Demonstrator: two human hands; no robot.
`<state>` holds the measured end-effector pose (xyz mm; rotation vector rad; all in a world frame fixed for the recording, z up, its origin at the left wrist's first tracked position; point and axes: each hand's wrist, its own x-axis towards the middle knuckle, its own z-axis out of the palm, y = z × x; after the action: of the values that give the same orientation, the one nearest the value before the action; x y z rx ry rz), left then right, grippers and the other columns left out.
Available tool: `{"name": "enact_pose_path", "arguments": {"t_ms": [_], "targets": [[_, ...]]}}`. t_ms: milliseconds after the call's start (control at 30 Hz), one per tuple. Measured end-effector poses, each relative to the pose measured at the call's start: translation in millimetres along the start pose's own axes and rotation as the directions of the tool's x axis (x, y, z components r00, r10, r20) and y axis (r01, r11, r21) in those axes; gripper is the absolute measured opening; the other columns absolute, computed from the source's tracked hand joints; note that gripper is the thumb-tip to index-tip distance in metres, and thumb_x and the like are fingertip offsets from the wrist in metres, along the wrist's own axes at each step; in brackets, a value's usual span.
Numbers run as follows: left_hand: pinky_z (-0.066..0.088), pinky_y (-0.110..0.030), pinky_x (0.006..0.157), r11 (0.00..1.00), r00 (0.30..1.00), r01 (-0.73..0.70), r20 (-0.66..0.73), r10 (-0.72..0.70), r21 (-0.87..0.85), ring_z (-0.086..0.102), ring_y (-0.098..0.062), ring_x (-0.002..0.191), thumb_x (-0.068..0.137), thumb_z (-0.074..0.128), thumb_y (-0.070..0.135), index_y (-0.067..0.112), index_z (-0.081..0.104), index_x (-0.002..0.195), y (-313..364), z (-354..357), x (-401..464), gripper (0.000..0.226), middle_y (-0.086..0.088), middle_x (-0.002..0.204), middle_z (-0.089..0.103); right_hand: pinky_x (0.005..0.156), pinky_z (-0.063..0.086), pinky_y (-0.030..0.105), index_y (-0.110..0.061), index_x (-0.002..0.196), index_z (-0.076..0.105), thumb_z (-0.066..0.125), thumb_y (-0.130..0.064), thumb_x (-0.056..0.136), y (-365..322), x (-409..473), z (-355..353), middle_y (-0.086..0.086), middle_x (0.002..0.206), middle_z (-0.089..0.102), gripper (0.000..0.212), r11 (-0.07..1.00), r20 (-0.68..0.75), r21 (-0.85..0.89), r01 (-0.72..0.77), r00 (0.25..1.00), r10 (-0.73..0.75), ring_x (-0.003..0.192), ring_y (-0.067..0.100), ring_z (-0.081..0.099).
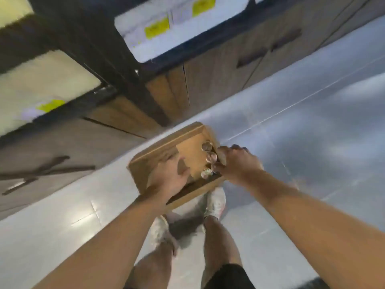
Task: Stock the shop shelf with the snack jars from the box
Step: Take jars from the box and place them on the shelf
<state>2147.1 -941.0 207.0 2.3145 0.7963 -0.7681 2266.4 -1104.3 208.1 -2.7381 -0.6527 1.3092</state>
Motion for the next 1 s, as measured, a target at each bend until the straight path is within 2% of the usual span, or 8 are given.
{"name": "enact_pose_path", "arguments": {"t_ms": [300,433,533,633,767,867,933,1000], "targets": [[0.050,-0.037,0.092,0.995,0.981,0.079,0.173,-0.088,0.059,0.056,-0.027,0.122,0.094,0.064,0.046,0.028,0.053,0.135,-83,239,177,0.047,-0.003,0.138,0.053,0.085,0.053,0.035,-0.033,0.132,0.058,0.063,-0.046,0.085,60,185,203,0.006,0.117,0.065,0.049,0.959,0.096,0.250,-0.136,0.989,0.115,0.107,0.032,0.063],[0.049,-0.044,0.101,0.996,0.977,0.082,0.201,-0.074,-0.035,0.051,-0.032,0.126,0.092,0.065,0.044,0.030,0.050,0.140,-100,318,226,0.052,-0.007,0.136,0.049,0.092,0.049,0.031,-0.029,0.146,0.047,0.064,-0.042,0.091,67,238,272,0.006,0.135,0.058,0.059,0.946,0.095,0.304,-0.113,0.992,0.088,0.122,0.029,0.057],[0.044,-0.044,0.106,0.988,0.986,0.078,0.160,-0.055,-0.136,0.044,-0.034,0.129,0.094,0.055,0.031,0.029,0.052,0.138,-101,361,251,0.044,-0.010,0.132,0.047,0.106,0.043,0.043,-0.024,0.152,0.034,0.061,-0.035,0.095,68,263,295,0.010,0.147,0.043,0.064,0.954,0.011,0.289,-0.078,0.997,0.078,0.132,0.034,0.045],[0.041,-0.041,0.106,0.992,0.983,0.017,0.184,0.006,-0.123,0.037,-0.032,0.133,0.097,0.045,0.034,0.026,0.046,0.141,-98,393,271,0.044,-0.009,0.135,0.049,0.109,0.041,0.052,-0.022,0.152,0.026,0.065,-0.031,0.093,68,278,311,0.011,0.148,0.039,0.072,0.969,-0.116,0.227,-0.092,0.986,0.120,0.138,0.034,0.037],[0.040,-0.031,0.098,0.989,0.983,0.033,0.183,-0.006,-0.142,0.046,-0.029,0.123,0.097,0.051,0.039,0.021,0.044,0.141,-96,399,280,0.048,-0.007,0.134,0.048,0.109,0.042,0.051,-0.021,0.148,0.032,0.068,-0.031,0.091,68,293,322,0.010,0.143,0.037,0.068,0.977,-0.171,0.188,-0.096,0.977,0.129,0.136,0.032,0.037],[0.038,-0.028,0.093,0.979,0.985,0.007,0.168,0.028,-0.203,0.049,-0.028,0.120,0.095,0.063,0.029,0.013,0.050,0.135,-99,382,270,0.045,-0.005,0.124,0.051,0.113,0.036,0.053,-0.021,0.144,0.036,0.071,-0.031,0.088,63,301,316,0.011,0.144,0.030,0.066,0.972,-0.144,0.216,-0.089,0.982,0.121,0.137,0.034,0.031],[0.043,-0.029,0.085,0.973,0.990,0.040,0.138,-0.009,-0.225,0.054,-0.025,0.112,0.088,0.073,0.029,0.020,0.053,0.132,-114,373,266,0.049,0.000,0.120,0.048,0.115,0.031,0.053,-0.023,0.146,0.034,0.070,-0.027,0.088,58,304,309,0.012,0.149,0.026,0.068,0.967,-0.097,0.240,-0.084,0.989,0.111,0.139,0.035,0.026],[0.045,-0.027,0.082,0.967,0.991,0.100,0.107,-0.077,-0.233,0.056,-0.023,0.110,0.083,0.078,0.029,0.027,0.052,0.134,-132,366,265,0.057,-0.002,0.128,0.046,0.113,0.033,0.053,-0.026,0.146,0.033,0.069,-0.021,0.089,55,307,304,0.011,0.152,0.021,0.068,0.966,-0.053,0.240,-0.092,0.993,0.107,0.139,0.036,0.024]]}}
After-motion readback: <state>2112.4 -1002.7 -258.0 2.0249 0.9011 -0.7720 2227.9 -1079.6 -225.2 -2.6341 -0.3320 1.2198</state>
